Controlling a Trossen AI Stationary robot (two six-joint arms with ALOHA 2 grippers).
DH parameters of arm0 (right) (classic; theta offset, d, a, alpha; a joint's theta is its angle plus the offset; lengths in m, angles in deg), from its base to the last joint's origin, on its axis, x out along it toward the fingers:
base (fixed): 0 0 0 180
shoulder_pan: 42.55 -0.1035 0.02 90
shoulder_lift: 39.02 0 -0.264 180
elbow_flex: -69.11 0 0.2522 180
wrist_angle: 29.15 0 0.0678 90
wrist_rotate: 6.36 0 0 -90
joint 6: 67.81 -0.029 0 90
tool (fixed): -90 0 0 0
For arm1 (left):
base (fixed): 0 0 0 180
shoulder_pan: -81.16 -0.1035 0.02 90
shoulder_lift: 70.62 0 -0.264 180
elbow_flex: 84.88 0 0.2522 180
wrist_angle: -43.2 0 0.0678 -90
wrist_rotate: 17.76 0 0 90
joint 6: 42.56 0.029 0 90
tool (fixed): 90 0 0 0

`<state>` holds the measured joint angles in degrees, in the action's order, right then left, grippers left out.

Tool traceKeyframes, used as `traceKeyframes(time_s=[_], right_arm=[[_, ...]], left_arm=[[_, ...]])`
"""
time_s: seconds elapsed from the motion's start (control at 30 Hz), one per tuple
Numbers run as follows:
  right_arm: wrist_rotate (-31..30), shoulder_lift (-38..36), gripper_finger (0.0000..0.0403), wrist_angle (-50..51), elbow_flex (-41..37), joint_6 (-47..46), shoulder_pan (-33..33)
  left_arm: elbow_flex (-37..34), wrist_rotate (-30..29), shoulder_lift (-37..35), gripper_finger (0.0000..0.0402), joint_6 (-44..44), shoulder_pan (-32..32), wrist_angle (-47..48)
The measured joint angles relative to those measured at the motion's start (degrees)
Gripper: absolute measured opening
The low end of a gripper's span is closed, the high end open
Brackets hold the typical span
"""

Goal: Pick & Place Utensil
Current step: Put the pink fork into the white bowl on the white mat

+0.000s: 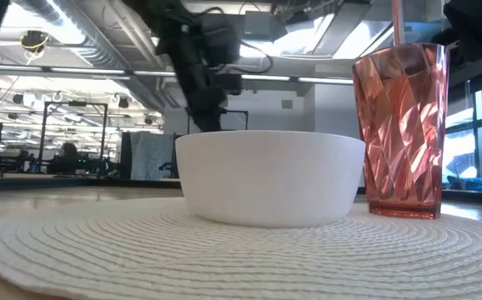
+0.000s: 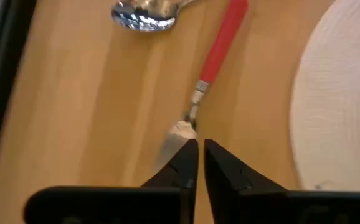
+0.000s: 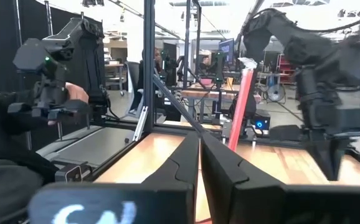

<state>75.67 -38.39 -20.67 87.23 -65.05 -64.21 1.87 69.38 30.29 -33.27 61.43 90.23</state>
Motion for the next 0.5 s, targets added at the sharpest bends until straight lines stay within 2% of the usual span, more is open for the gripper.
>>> traceKeyframes(time_s=[0.1, 0.27, 0.4, 0.5], right_arm=[[0.0, 0.0, 0.002, -0.21, 0.0, -0.84, -0.01], [0.02, 0.0, 0.002, 0.04, 0.0, -0.78, -0.01], [0.04, 0.0, 0.002, 1.14, 0.0, -1.02, 0.01], [0.04, 0.0, 0.002, 1.55, 0.0, -1.0, 0.01]], left_arm=[[5.54, -0.57, 3.56, 0.0048, 4.49, -0.21, 2.14], [10.82, -0.58, 6.9, 0.0109, 8.9, -1.19, 2.48], [11.45, 0.37, 7.1, 0.0159, 13.76, -1.82, 0.7], [11.45, -0.07, 7.12, 0.0181, 17.85, -1.66, 0.33]])
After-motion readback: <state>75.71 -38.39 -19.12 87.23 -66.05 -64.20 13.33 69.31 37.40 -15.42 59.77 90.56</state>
